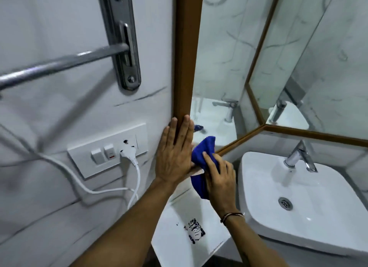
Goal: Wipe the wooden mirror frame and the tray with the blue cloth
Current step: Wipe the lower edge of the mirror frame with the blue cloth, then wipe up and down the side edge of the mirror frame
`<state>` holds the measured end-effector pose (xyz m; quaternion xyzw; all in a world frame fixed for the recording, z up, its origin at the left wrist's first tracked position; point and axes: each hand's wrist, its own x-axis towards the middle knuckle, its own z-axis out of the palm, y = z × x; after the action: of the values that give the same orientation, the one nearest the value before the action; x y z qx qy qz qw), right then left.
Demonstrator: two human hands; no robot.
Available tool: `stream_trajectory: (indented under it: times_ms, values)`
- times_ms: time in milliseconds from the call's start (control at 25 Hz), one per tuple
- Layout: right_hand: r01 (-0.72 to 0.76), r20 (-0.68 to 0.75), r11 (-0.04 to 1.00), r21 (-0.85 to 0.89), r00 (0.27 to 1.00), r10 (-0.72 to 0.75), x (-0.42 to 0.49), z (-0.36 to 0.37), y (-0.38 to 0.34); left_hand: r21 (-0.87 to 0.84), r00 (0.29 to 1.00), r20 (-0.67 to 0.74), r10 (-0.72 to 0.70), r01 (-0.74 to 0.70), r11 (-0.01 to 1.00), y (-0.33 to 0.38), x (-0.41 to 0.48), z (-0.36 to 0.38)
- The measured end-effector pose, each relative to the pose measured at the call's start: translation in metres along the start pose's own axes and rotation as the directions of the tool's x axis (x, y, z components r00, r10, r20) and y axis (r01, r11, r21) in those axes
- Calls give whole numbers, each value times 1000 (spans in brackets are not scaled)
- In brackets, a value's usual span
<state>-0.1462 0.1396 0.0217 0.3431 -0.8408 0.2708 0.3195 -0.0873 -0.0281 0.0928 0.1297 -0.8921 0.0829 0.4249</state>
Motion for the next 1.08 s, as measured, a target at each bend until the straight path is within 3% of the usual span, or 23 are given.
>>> stream_trajectory:
  times_ms: [120,320,560,720,880,1000,1080]
  values:
    - [38,-117,998,42,993,-33,74,-36,-16,108,997,-72,18,-11,994,-11,75,-46]
    - [114,-349,990,83,934,-78,206,-125,-50,142,967,-254,15,22,990,-18,242,-161]
    - [162,-558,985,64,824,-99,345,-250,-88,272,930,-340,141,-46,961,-46,421,-320]
    - [166,-627,986,0,768,-129,416,-298,-102,378,923,-306,234,-108,919,-61,474,-369]
    - [61,-604,973,222,792,88,476,-319,-106,448,893,-306,330,-170,878,-73,482,-374]
    - [-52,-548,890,454,771,324,519,-312,-104,452,888,-309,340,-178,874,-72,485,-369]
    - [-190,-418,790,583,763,493,553,-315,-96,450,882,-323,344,-177,875,-71,488,-367]
